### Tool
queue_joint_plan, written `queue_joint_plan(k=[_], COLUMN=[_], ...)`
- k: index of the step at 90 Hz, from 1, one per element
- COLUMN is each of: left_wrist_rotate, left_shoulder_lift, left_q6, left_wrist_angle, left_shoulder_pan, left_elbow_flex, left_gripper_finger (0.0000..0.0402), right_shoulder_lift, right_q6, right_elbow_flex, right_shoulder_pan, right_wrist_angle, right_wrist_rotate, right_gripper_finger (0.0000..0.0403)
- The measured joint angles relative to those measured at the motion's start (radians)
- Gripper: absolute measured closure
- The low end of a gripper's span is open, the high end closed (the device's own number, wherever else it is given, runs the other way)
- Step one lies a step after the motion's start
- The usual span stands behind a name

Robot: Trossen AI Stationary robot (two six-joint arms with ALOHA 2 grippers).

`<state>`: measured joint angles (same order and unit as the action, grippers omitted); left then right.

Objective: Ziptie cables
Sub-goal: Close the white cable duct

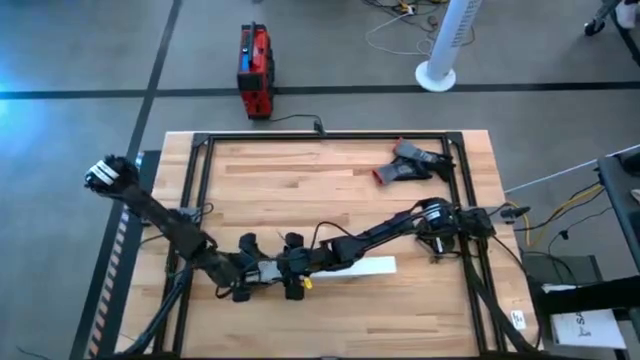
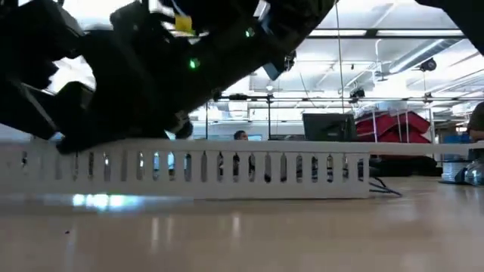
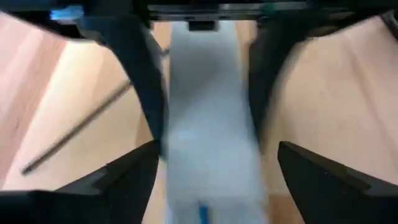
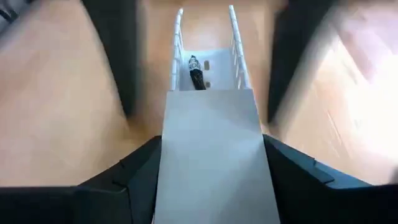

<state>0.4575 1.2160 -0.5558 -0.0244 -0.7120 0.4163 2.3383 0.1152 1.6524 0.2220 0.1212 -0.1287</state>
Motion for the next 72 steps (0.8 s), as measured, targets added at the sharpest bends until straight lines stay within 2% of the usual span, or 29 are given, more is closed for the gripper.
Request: queue_joint_plan(k=[20,35,49,65,72], left_wrist_rotate=[0.078,0.168,0.18,0.194,0.205], left_shoulder_lift=[0.043,0.082,0.047,-0.037,-0.051], left_q6=[-0.12,-0.107,-0.059,-0.069,-0.094], left_wrist_angle=[0.018,0.018,0.053,0.249,0.274], left_shoulder_pan=[-0.097,-0.117,-0.114,-0.114,-0.114], left_elbow_flex=[-0.018,-0.02,0.002,0.058,0.053], left_gripper_finger=[0.0091,0.0091,0.009,0.009,0.009], right_shoulder_lift=[0.0,0.0,-0.001,-0.001,-0.001], right_q6=[0.017,0.023,0.017,0.011,0.012], right_elbow_flex=[0.0,-0.002,-0.002,-0.002,-0.002], right_shoulder_pan=[-0.001,-0.002,-0.002,-0.002,-0.002], right_wrist_angle=[-0.008,-0.016,-0.017,-0.016,-0.016], right_wrist_rotate=[0.003,0.0,0.002,0.005,0.006], right_gripper_finger=[0.0176,0.0182,0.0175,0.0182,0.0182])
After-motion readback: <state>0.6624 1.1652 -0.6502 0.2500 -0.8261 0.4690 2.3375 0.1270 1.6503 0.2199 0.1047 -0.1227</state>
